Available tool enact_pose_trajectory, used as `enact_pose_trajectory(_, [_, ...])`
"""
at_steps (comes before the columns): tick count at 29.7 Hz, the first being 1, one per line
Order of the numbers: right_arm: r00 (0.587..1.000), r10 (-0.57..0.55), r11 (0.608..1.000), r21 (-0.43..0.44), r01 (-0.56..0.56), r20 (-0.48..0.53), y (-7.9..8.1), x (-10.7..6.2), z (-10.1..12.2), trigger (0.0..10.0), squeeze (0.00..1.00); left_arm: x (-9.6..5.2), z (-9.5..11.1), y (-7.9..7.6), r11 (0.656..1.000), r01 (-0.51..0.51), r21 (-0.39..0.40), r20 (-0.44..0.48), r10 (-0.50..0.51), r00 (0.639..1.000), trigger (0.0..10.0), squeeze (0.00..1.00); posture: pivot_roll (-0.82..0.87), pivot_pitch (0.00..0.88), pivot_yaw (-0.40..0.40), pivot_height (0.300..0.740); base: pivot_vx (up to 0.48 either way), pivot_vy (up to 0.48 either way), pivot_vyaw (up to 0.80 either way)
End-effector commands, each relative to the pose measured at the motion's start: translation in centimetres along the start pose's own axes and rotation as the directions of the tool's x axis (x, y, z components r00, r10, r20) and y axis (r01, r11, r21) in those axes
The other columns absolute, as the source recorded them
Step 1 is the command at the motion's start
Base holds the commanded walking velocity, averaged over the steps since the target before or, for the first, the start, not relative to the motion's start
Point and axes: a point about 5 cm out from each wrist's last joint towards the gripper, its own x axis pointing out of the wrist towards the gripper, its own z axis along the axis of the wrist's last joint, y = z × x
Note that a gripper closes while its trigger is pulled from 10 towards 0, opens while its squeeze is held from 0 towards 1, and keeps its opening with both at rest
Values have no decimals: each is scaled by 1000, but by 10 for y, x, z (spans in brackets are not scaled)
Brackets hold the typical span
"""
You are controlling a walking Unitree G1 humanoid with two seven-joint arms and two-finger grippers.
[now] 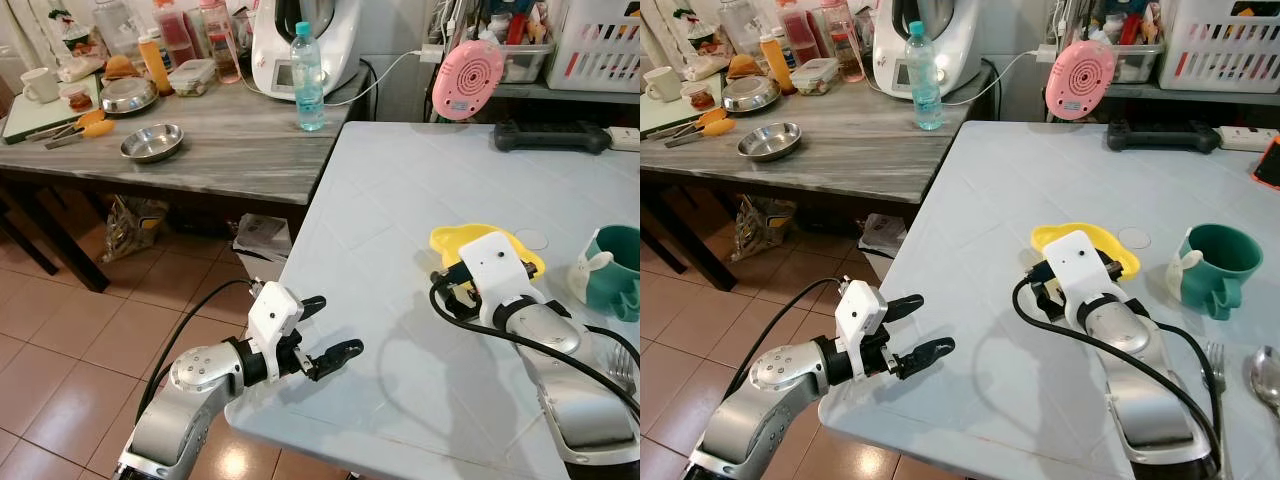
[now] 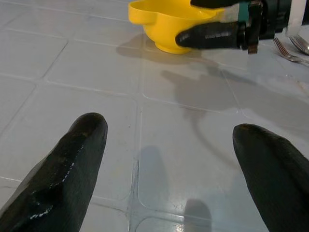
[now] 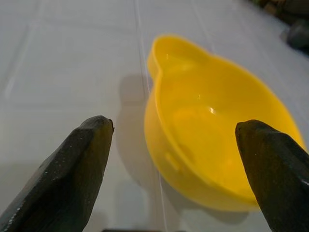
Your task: Setting the table
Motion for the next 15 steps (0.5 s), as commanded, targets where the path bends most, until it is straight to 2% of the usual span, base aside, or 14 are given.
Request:
enact_pose_trajectory(1, [1000,21,1000,6,-21,-13,-3,0,-3,10000,0,-1,1,0,1000,2,5,-9,-2,1000,10000,0,-176,26,91,740,0,0,0])
enact_pose_trajectory(11, [985,169,979,-110,-171,-26,-11,11,1,10000,0,2,-1,-4,1000,16,-17,-15,-16,1000,10000,0,-172,26,89,740,0,0,0])
enact_pose_trajectory(15, [959,274,938,-198,-283,-73,-10,15,0,10000,0,2,-3,-2,1000,18,-16,-27,-19,999,10000,0,-168,24,91,740,0,0,0])
